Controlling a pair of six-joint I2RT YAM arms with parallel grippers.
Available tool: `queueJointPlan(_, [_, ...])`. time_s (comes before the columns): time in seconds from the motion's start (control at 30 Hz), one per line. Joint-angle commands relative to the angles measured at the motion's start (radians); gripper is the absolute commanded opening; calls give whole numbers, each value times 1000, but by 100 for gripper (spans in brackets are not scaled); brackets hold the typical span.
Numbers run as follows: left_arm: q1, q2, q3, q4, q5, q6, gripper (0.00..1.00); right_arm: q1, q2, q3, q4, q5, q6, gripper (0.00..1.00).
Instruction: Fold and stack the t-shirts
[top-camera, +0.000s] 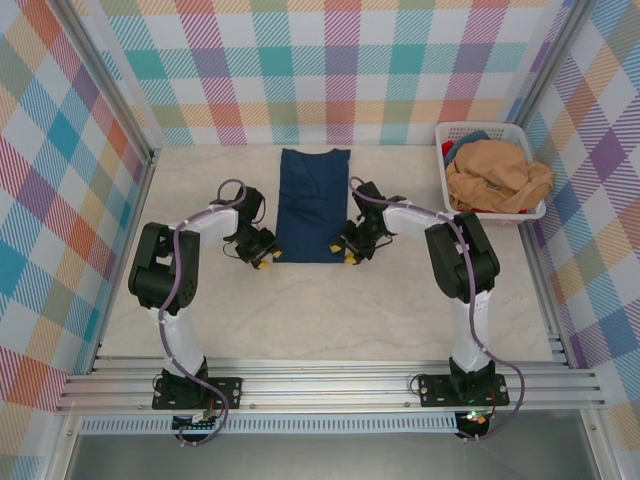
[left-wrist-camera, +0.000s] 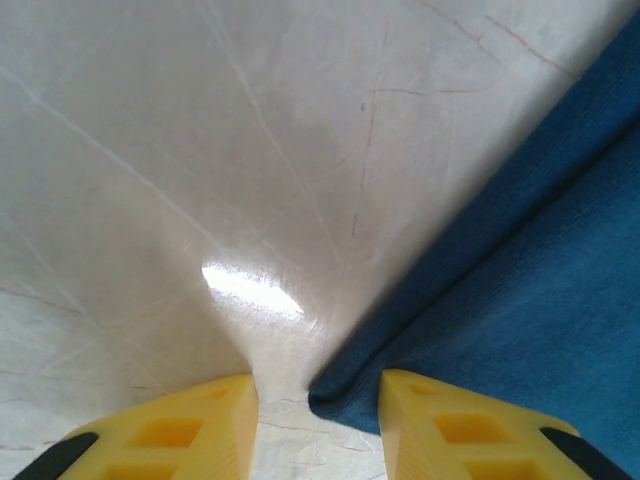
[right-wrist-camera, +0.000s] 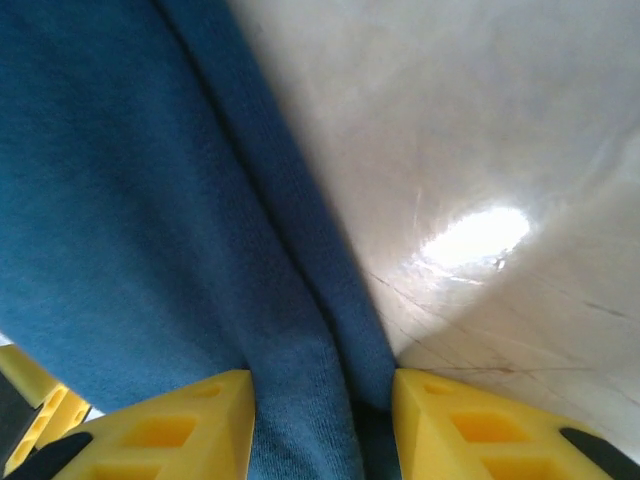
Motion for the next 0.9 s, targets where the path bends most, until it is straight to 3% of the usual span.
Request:
queueJointPlan(0.0, [-42,74,16,204,52,-35,37,12,36,30,-28,1,34,36])
queueJointPlan(0.23, [-51,73,61,158,53,-25,36,17,26,54,-68,49,30,7])
queueJointPlan(0.43, [-66,106,58,191,83,-21,17,17,19,50,-73,46,18,0])
queueJointPlan(0.53, [-77,87,46,219,76,-38,0,17,7,43,-79,50,8,0])
queueJointPlan(0.87, [-100,-207,-174,176,41,-54,0,29,-166,-84,-136,60,-105,0])
